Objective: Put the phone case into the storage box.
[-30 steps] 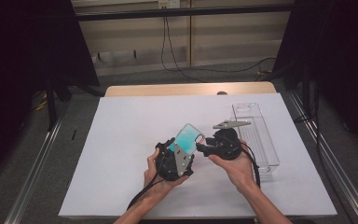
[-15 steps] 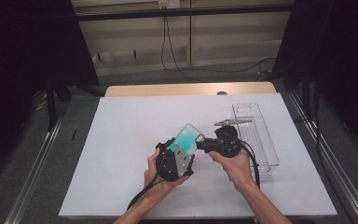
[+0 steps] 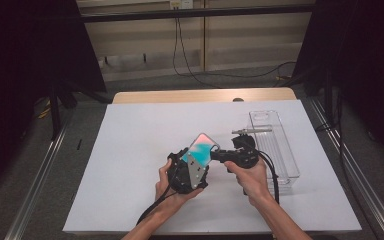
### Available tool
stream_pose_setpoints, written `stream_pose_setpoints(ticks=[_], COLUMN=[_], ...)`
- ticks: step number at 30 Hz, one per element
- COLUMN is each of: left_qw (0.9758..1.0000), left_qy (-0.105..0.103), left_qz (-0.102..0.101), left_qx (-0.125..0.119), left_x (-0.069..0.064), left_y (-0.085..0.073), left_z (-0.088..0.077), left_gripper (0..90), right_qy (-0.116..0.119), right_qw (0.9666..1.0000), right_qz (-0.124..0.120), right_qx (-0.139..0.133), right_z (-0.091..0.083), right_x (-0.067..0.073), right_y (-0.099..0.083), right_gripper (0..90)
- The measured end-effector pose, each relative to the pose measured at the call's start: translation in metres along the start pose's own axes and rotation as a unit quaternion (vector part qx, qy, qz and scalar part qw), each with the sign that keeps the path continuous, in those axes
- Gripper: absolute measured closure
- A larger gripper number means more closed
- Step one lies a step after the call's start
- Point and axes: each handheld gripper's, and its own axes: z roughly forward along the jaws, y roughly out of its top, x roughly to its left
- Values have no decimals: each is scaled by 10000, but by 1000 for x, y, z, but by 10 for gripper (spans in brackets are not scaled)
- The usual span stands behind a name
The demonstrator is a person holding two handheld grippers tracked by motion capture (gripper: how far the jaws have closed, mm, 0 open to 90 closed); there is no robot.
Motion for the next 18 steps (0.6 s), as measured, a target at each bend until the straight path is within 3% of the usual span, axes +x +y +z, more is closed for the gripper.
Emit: stream_pose_setpoints(ticks=[8,15,18], left_qw=[9999,9999,9998], left_qy=[74,79,-21], left_qz=[-86,-138,-214], left_qx=[32,-53,-50], left_x=[3,6,10], left_y=[-1,0,0], left_z=[2,2,3], left_gripper=[172,171,167], right_qy=[257,276,286], right_qw=[9995,9991,9989], right_qz=[118,77,14], right_qx=[-157,-317,-372], right_z=[-2,-3,-4], right_x=[4,9,11], right_y=[-2,-4,-3], right_gripper=[811,824,824])
